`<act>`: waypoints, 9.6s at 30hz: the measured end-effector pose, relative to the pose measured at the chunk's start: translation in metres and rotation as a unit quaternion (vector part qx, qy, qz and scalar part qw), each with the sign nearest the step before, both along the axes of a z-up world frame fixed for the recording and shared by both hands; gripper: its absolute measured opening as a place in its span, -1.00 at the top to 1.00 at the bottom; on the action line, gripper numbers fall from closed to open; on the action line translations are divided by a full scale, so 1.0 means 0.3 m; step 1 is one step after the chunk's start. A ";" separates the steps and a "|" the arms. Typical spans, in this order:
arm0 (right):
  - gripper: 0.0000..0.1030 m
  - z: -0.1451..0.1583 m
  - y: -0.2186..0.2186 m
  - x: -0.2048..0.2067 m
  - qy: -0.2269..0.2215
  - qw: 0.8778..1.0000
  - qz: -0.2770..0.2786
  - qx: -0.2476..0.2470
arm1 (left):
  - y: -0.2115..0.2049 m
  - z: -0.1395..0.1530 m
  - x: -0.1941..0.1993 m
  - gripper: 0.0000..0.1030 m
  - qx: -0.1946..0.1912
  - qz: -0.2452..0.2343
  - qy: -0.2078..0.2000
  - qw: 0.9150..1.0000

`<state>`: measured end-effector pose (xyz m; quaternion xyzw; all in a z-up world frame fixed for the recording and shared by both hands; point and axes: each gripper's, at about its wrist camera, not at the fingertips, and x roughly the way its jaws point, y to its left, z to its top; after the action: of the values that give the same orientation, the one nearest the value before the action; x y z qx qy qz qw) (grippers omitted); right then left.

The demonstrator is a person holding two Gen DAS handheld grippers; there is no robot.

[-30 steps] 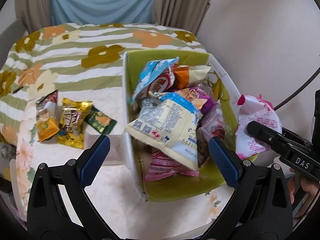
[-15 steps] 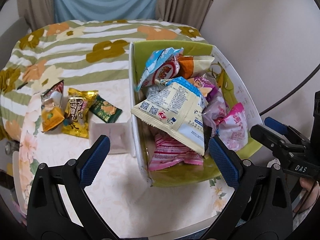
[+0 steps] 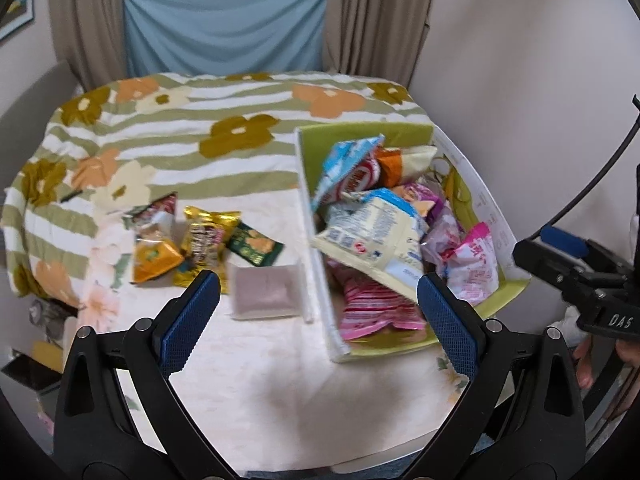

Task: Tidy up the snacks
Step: 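Move both tools back over the remaining snacks on the bed, then grasp the red 'TATRE' chip bag with the left tool while the right tool grasps the gold 'Pillows' bag, then drop the TATRE bag into the box while the right tool drops the gold Pillows bag, then reach the left tool to the green cracker packet and the right tool to the pale pink pouch, then grasp the green cracker packet with the left tool while the right tool grasps the pink pouch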

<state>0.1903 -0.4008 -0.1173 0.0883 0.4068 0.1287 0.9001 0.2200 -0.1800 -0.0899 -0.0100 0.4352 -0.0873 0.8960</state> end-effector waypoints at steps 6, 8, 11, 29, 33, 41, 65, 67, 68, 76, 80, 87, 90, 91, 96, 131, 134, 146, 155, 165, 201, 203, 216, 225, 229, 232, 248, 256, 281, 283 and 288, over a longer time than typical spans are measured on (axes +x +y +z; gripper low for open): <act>-0.89 0.074 0.120 -0.008 -0.029 0.999 0.014 -0.007 | 0.178 0.014 -0.019 -0.91 -0.001 0.025 0.002 1.000; -0.89 0.083 0.156 -0.004 -0.027 1.000 0.011 0.000 | 0.257 0.024 -0.030 -0.91 -0.007 0.037 0.000 0.999; -0.89 0.090 0.230 -0.003 -0.024 1.000 0.008 -0.004 | 0.387 0.035 -0.037 -0.91 -0.019 0.053 -0.005 0.998; -0.89 0.019 0.735 0.108 -0.009 1.000 -0.016 -0.016 | 0.930 -0.072 0.150 -0.91 -0.050 0.041 0.053 0.997; -0.89 -0.033 0.826 0.144 0.007 0.999 -0.027 -0.016 | 0.987 -0.120 0.226 -0.91 -0.058 0.022 0.072 0.995; -0.89 -0.204 0.941 0.246 0.047 0.997 -0.062 -0.019 | 0.963 -0.299 0.426 -0.91 -0.081 -0.029 0.126 0.988; -0.88 -0.490 0.872 0.462 0.130 0.988 -0.072 -0.041 | 0.811 -0.700 0.668 -0.42 -0.119 -0.033 0.225 0.967; -0.88 -0.493 0.873 0.471 0.131 0.988 -0.069 -0.038 | 0.816 -0.696 0.667 -0.38 -0.116 -0.034 0.222 0.968; -0.88 -0.495 0.878 0.476 0.131 0.989 -0.066 -0.036 | 0.819 -0.693 0.665 -0.37 -0.112 -0.035 0.220 0.968; -0.68 -0.550 0.913 0.513 0.150 0.987 -0.059 -0.020 | 0.873 -0.665 0.636 -0.35 -0.076 -0.021 0.206 0.975; -0.60 -0.575 0.934 0.532 0.155 0.986 -0.049 -0.018 | 0.913 -0.657 0.617 -0.35 -0.063 -0.006 0.200 0.978; -0.19 -0.627 1.000 0.559 0.166 0.985 -0.022 -0.028 | 0.971 -0.656 0.583 -0.35 -0.045 0.010 0.195 0.980; -0.08 -0.632 1.020 0.558 0.162 0.986 -0.012 -0.037 | 0.993 -0.655 0.570 -0.35 -0.044 0.019 0.193 0.980; -0.04 -0.630 1.027 0.558 0.161 0.986 -0.009 -0.039 | 1.002 -0.655 0.565 -0.35 -0.045 0.021 0.192 0.980; 0.11 -0.628 1.051 0.555 0.160 0.986 0.002 -0.042 | 1.016 -0.647 0.544 -0.31 -0.043 0.028 0.189 0.981; 0.15 0.056 0.664 0.201 0.009 0.995 -0.085 -0.057 | 0.569 0.072 0.415 -0.24 -0.099 -0.107 0.017 0.989; 0.15 0.080 0.538 0.181 0.002 0.994 -0.092 -0.055 | 0.418 0.101 0.411 -0.24 -0.100 -0.115 0.012 0.988; 0.15 0.067 0.092 0.163 0.007 0.996 -0.085 -0.040 | -0.150 0.048 0.500 -0.24 -0.098 -0.132 0.031 0.986; 0.15 0.019 -0.085 0.176 0.024 0.997 -0.068 -0.031 | -0.297 -0.043 0.540 -0.89 -0.092 -0.100 0.049 0.990; 0.15 -0.017 -0.125 0.209 0.033 0.999 -0.031 -0.010 | -0.202 -0.042 0.421 -0.89 -0.085 -0.050 0.042 0.994; -0.93 0.090 0.155 0.122 -0.036 0.999 -0.013 -0.024 | 0.392 0.034 0.136 -0.89 -0.057 0.044 0.016 0.997; -0.93 0.101 0.224 0.113 -0.040 0.999 -0.011 -0.028 | 0.456 0.032 0.133 -0.89 -0.058 0.044 0.020 0.997; -0.93 0.052 0.622 0.093 -0.023 0.999 -0.014 -0.039 | 0.724 0.009 0.216 -0.89 -0.042 -0.026 0.029 0.998; -0.93 -0.065 0.787 0.073 0.013 0.996 -0.079 -0.038 | 0.717 -0.057 0.376 -0.89 0.001 -0.171 0.028 0.985; -0.93 -0.153 0.827 0.067 0.041 0.991 -0.122 -0.038 | 0.634 -0.148 0.469 -0.89 0.044 -0.248 0.040 0.967; -0.93 -0.229 0.840 0.073 0.061 0.985 -0.156 -0.040 | 0.547 -0.229 0.530 -0.89 0.068 -0.304 0.058 0.949; -0.93 -0.568 0.843 0.185 0.138 0.966 -0.219 -0.017 | 0.134 -0.688 0.596 -0.61 0.279 -0.560 0.075 0.777; -0.93 -0.606 0.807 0.194 0.148 0.959 -0.241 -0.005 | 0.060 -0.703 0.613 -0.24 0.243 -0.592 0.097 0.762; -0.93 -0.623 0.729 0.307 0.130 0.949 -0.288 0.018 | 0.451 -0.695 0.568 0.17 0.164 -0.422 0.165 0.876; -0.92 -0.620 0.732 0.325 0.126 0.951 -0.282 0.024 | 0.476 -0.695 0.545 0.17 0.157 -0.400 0.171 0.887; -0.84 -0.630 0.765 0.397 0.122 0.961 -0.248 0.017 | 0.512 -0.693 0.531 0.17 0.128 -0.338 0.177 0.915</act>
<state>0.3094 -0.1714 -0.3062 0.2168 0.4766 -0.1039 0.8456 0.3792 -0.0265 -0.2979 0.2376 0.5717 -0.3255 0.7147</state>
